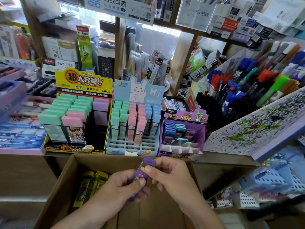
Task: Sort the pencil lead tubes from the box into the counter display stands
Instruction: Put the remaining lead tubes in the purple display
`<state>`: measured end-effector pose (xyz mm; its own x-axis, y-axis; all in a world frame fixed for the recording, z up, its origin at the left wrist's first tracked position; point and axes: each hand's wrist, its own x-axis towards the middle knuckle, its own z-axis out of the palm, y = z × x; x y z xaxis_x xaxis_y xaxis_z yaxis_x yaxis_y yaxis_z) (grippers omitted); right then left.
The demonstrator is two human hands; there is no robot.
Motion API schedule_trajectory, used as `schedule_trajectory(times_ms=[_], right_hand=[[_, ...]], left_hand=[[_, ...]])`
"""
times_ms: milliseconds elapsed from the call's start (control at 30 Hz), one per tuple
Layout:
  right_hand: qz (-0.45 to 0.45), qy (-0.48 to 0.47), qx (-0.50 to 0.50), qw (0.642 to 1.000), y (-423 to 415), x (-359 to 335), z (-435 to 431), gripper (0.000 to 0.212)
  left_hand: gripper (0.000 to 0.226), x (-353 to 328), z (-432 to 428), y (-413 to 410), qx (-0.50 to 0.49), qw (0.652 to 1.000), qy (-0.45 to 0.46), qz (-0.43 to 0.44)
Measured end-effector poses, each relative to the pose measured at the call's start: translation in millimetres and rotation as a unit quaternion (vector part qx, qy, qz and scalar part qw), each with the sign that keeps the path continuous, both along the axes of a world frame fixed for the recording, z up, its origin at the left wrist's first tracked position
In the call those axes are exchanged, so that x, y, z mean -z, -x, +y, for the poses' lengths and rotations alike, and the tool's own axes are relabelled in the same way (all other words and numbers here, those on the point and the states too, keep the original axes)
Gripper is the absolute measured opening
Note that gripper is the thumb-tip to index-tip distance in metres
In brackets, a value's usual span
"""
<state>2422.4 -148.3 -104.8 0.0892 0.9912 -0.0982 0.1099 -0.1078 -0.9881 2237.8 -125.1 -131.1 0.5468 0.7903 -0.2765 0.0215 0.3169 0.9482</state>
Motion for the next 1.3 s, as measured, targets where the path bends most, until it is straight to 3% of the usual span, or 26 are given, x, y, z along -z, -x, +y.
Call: schedule_trajectory(times_ms=[133,267,400,600,933,1300], right_hand=[[0.001,-0.035,0.038,0.999,-15,-7,-3,0.003],[-0.03,-0.074,0.079,0.994,-43,-22,-7,0.008],[-0.042,-0.097,0.109,0.988,-70,-33,-10,0.015],[-0.064,-0.138,0.162,0.975,-106,-46,-9,0.003],[-0.12,-0.199,0.188,0.954,-126,-60,22,0.013],[-0.202,-0.201,0.163,0.945,-127,-48,49,0.029]], left_hand=[[0.011,1,6,8,0.0,0.989,-0.092,0.119],[0.009,-2,15,24,0.047,0.926,-0.173,0.333],[0.017,2,22,44,0.102,0.881,-0.178,0.426],[0.025,8,30,65,0.121,0.879,-0.154,0.435],[0.033,12,33,67,0.136,0.877,-0.138,0.439],[0.035,16,33,65,0.141,0.876,-0.138,0.44]])
